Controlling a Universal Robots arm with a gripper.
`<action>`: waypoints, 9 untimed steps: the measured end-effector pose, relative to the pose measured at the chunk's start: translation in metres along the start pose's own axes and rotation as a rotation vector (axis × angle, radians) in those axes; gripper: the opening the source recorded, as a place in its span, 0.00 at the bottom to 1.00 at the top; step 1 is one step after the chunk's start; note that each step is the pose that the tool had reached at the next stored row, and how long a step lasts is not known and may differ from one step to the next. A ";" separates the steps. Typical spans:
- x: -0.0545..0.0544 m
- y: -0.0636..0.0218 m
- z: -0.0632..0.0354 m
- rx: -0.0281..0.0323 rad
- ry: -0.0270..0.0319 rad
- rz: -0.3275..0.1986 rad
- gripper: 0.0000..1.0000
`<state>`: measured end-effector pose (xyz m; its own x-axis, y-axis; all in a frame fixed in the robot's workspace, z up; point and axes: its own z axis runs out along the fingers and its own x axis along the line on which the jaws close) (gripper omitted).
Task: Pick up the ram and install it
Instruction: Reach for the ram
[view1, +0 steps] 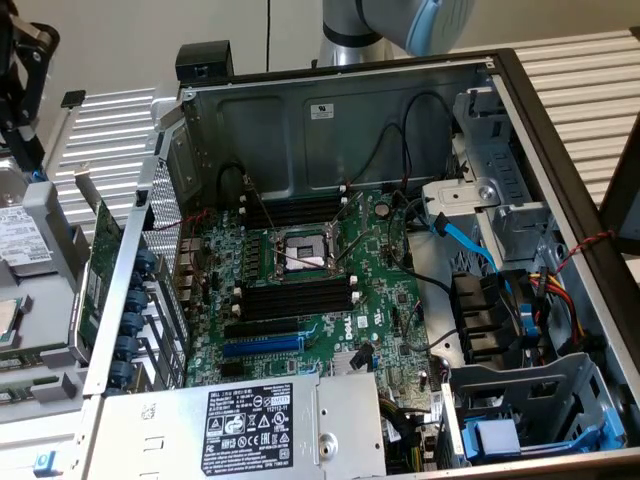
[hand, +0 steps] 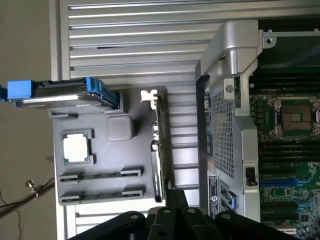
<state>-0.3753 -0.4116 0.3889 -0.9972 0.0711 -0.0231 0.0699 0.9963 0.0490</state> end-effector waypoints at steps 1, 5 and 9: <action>0.003 -0.0002 -0.0001 0.0000 0.0000 0.000 0.11; 0.017 -0.0012 -0.0002 0.0000 0.0000 0.000 0.11; 0.033 -0.0024 -0.0001 0.0000 0.0000 0.000 0.11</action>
<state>-0.4089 -0.4116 0.3882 -0.9972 0.0712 -0.0231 0.0700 0.9963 0.0491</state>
